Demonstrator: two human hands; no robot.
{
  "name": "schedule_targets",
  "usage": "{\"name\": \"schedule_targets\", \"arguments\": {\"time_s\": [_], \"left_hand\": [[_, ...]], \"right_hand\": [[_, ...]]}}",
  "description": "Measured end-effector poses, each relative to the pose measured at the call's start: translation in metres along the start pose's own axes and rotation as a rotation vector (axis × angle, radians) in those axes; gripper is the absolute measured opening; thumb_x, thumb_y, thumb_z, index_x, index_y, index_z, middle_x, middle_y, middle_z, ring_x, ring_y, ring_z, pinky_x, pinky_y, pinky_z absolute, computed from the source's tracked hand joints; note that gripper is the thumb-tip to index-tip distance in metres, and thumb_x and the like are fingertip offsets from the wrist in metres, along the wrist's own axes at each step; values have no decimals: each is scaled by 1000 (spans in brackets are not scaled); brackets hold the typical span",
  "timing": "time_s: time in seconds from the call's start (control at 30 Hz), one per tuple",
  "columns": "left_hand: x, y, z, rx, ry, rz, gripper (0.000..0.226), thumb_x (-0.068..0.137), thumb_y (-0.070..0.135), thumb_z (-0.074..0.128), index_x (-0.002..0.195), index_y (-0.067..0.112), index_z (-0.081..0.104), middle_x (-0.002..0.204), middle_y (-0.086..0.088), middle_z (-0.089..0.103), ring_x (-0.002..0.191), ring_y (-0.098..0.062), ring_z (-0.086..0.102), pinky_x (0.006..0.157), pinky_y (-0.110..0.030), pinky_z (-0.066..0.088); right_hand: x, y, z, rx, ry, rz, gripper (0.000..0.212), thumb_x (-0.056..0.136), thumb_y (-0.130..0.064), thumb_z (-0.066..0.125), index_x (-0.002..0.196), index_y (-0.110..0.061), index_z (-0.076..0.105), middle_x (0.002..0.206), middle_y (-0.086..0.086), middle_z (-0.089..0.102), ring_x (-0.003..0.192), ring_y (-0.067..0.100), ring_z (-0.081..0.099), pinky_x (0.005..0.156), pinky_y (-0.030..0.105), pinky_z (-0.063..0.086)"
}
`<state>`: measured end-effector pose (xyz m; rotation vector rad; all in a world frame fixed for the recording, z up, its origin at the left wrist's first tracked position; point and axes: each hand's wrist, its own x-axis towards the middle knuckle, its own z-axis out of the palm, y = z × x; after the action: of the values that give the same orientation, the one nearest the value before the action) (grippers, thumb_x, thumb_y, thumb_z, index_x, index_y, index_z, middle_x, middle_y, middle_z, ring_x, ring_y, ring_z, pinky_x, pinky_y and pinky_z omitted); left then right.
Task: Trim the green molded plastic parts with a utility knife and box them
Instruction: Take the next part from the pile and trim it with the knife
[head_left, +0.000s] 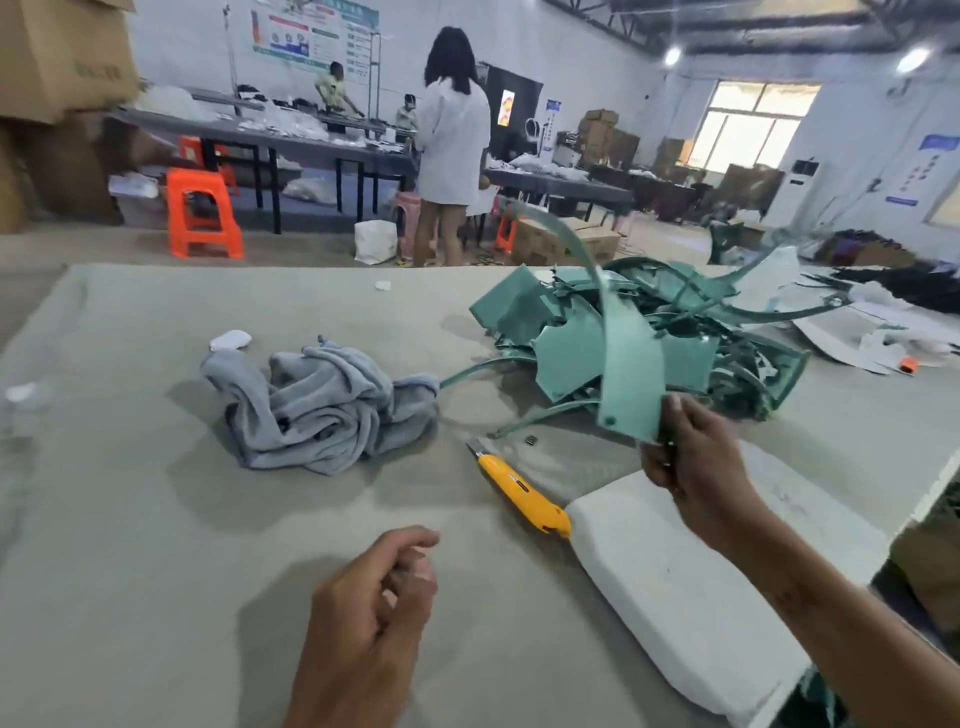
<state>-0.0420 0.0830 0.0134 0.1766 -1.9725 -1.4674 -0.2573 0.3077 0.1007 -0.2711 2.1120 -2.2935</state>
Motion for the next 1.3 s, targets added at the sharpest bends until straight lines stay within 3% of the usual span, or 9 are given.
{"name": "schedule_targets", "arguments": {"time_s": [0.17, 0.33, 0.47, 0.67, 0.8, 0.93, 1.07, 1.17, 1.3], "left_hand": [[3, 0, -2, -218, 55, -78, 70, 82, 55, 60, 147, 31, 44, 148, 13, 53, 131, -10, 56, 87, -23, 54], [11, 2, -15, -598, -4, -225, 97, 70, 72, 78, 142, 12, 53, 140, 3, 63, 131, -15, 58, 97, -25, 51], [16, -1, -32, -767, 310, -450, 22, 79, 24, 84, 94, 9, 77, 94, -22, 74, 80, -35, 73, 63, -36, 61], [35, -3, -57, -877, 557, -482, 26, 88, -19, 55, 100, 0, 69, 90, -16, 74, 76, -36, 72, 60, -50, 60], [34, -5, -58, -984, 454, -521, 37, 85, -20, 52, 112, 0, 68, 101, -19, 73, 82, -37, 73, 62, -51, 60], [34, -7, -60, -1112, 349, -512, 44, 76, -20, 53, 106, 3, 75, 108, -24, 72, 91, -42, 73, 71, -54, 60], [35, -10, -68, -1240, 270, -441, 42, 72, -18, 60, 109, -2, 74, 119, -27, 70, 105, -47, 70, 81, -53, 60], [37, -8, -73, -1201, 318, -466, 29, 74, -12, 65, 96, 0, 78, 106, -19, 75, 91, -35, 75, 67, -42, 63], [34, -2, -71, -988, 339, -651, 24, 68, -4, 71, 89, 7, 74, 77, -6, 71, 53, -12, 64, 34, -19, 45]], "right_hand": [[-87, 53, 67, -912, 107, -756, 30, 107, -25, 45, 91, -16, 70, 52, -6, 56, 44, 13, 53, 42, 25, 33], [-136, 59, 133, -972, -136, -1212, 28, 107, -25, 53, 107, -11, 76, 82, -1, 68, 72, 19, 64, 55, 33, 50], [-142, 58, 154, -550, -781, -857, 29, 106, -25, 57, 130, -14, 69, 153, 0, 52, 129, 17, 61, 97, 37, 55], [-86, 79, 122, -868, 24, -553, 36, 95, -19, 69, 131, -12, 68, 138, 5, 60, 119, 35, 64, 94, 51, 55], [-50, 104, 96, -1348, -78, -240, 57, 94, -47, 67, 142, -18, 56, 142, 11, 53, 121, 42, 56, 99, 52, 44], [-38, 109, 95, -1297, 53, -290, 33, 101, -22, 57, 132, -16, 67, 121, 17, 67, 110, 43, 60, 94, 49, 37], [-50, 91, 112, -533, 108, -329, 25, 109, -18, 43, 119, -27, 64, 97, 2, 72, 81, 28, 66, 75, 46, 51], [-57, 66, 146, 184, -128, 3, 8, 98, -33, 61, 99, -25, 60, 79, -4, 62, 60, 13, 57, 58, 35, 50], [-62, 52, 192, 324, -387, 215, 20, 83, -30, 84, 88, -15, 71, 78, 5, 68, 58, 18, 63, 51, 29, 52]]}}
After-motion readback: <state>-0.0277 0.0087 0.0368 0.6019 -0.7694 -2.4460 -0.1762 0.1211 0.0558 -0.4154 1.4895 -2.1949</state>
